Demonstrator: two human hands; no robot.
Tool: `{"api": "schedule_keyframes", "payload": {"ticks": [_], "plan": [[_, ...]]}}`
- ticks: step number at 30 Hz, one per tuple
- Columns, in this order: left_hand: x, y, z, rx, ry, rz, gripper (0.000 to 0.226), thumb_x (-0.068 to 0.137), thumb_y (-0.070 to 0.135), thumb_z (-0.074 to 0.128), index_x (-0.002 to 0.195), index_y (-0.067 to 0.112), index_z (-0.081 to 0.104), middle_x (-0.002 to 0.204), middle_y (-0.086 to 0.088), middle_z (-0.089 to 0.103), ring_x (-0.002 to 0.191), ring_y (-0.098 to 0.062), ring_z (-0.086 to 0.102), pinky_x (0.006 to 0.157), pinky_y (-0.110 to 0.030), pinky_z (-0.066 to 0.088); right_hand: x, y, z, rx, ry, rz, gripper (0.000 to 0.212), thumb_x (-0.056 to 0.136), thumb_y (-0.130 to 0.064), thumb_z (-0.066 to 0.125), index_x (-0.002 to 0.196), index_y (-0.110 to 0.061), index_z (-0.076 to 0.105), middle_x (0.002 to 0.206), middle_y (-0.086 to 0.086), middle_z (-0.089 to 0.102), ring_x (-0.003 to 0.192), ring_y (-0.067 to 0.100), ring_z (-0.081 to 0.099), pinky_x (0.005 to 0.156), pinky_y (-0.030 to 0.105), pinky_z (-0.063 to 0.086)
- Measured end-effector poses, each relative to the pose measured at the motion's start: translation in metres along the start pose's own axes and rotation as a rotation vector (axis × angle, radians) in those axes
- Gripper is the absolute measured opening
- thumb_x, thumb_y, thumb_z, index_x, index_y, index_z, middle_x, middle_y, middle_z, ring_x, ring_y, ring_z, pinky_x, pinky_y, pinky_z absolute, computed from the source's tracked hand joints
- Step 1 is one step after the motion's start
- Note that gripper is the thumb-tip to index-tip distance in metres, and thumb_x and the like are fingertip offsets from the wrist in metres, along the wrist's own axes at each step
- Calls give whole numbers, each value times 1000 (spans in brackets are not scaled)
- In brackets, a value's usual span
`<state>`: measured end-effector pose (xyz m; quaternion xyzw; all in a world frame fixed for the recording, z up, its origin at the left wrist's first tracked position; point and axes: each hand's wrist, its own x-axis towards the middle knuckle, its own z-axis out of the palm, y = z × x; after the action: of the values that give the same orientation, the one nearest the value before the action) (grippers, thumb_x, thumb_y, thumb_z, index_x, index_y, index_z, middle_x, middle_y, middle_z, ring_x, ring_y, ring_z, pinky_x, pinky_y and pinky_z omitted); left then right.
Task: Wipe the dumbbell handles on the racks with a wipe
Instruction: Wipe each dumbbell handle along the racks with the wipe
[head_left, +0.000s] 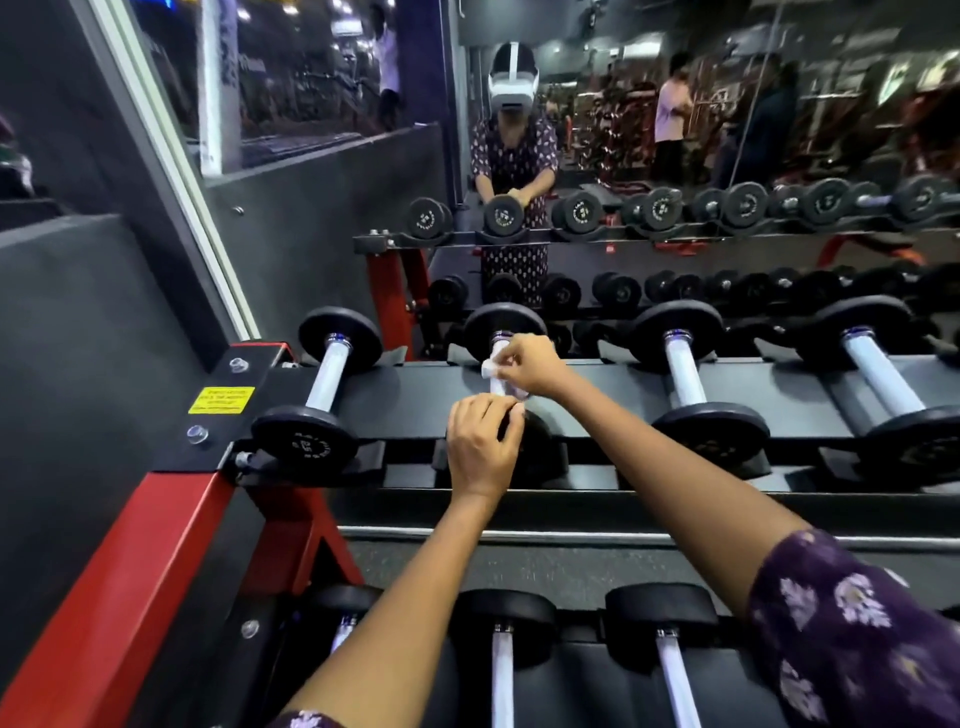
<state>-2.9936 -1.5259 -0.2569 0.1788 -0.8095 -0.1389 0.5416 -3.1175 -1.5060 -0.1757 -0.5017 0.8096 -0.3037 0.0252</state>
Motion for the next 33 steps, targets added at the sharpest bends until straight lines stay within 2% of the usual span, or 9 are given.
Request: {"api": "schedule_keyframes", "payload": {"ticks": [3, 6, 9, 12, 16, 23, 27, 29, 33], "plan": [[5, -7, 2, 77, -1, 53, 31, 90, 27, 50, 74, 7, 67, 68, -5, 60, 61, -25, 53, 65, -29, 34, -14, 3, -4, 27, -82, -41, 17, 81, -17, 68, 91, -4, 75, 88, 16, 70, 75, 13, 51, 55, 6, 30], [4, -5, 6, 139, 30, 70, 34, 94, 28, 47, 74, 7, 66, 68, -7, 56, 61, -25, 50, 63, -32, 34, 2, 6, -9, 47, -21, 13, 20, 82, -17, 68, 94, -1, 73, 93, 20, 70, 79, 15, 54, 56, 4, 31], [-1, -2, 10, 144, 83, 62, 42, 100, 31, 39, 79, 7, 67, 78, -8, 60, 74, -22, 48, 71, -31, 35, 18, 5, -3, 88, 34, 61, 19, 85, -12, 62, 86, 3, 73, 82, 22, 67, 74, 24, 53, 54, 12, 33], [-4, 1, 14, 136, 115, 28, 52, 105, 34, 31, 85, 7, 69, 91, -10, 65, 88, -24, 54, 81, -35, 39, 1, 6, 3, 44, 12, -73, 14, 84, -4, 61, 87, 3, 73, 74, 3, 57, 79, 23, 49, 70, 24, 34], [-10, 4, 18, 151, 92, 64, 51, 106, 29, 28, 95, 5, 72, 104, -11, 68, 108, -24, 50, 95, -43, 37, -12, 13, -5, 25, -42, -132, 19, 81, -12, 68, 96, -1, 73, 98, 20, 66, 93, 27, 59, 70, 20, 28], [-13, 5, 12, 137, 54, 93, 49, 106, 31, 25, 112, 5, 66, 113, -12, 67, 122, -26, 43, 113, -38, 19, 13, 15, -2, 136, 106, -13, 17, 80, -7, 67, 91, 5, 66, 93, 19, 68, 84, 25, 59, 72, 20, 37], [-24, -1, 12, 239, -32, 135, 45, 103, 42, 27, 132, 13, 45, 136, -9, 47, 134, -30, 32, 119, -37, 7, -19, 19, 0, 142, -70, -116, 14, 79, -7, 68, 90, 1, 71, 91, 19, 69, 80, 21, 59, 72, 20, 42], [-26, -3, 13, 287, -49, 161, 49, 102, 46, 27, 136, 12, 40, 140, -8, 38, 135, -32, 29, 119, -39, 5, -17, 19, -3, 112, -138, -124, 15, 79, -8, 68, 91, -1, 72, 89, 17, 70, 77, 17, 58, 65, 11, 39], [-25, -7, 14, 332, -39, 186, 49, 101, 47, 30, 134, 11, 39, 137, -9, 39, 132, -34, 32, 118, -41, 8, 13, 13, -10, 155, 45, 0, 14, 77, -5, 68, 89, 1, 72, 81, 21, 66, 74, 15, 50, 56, 15, 29]]}}
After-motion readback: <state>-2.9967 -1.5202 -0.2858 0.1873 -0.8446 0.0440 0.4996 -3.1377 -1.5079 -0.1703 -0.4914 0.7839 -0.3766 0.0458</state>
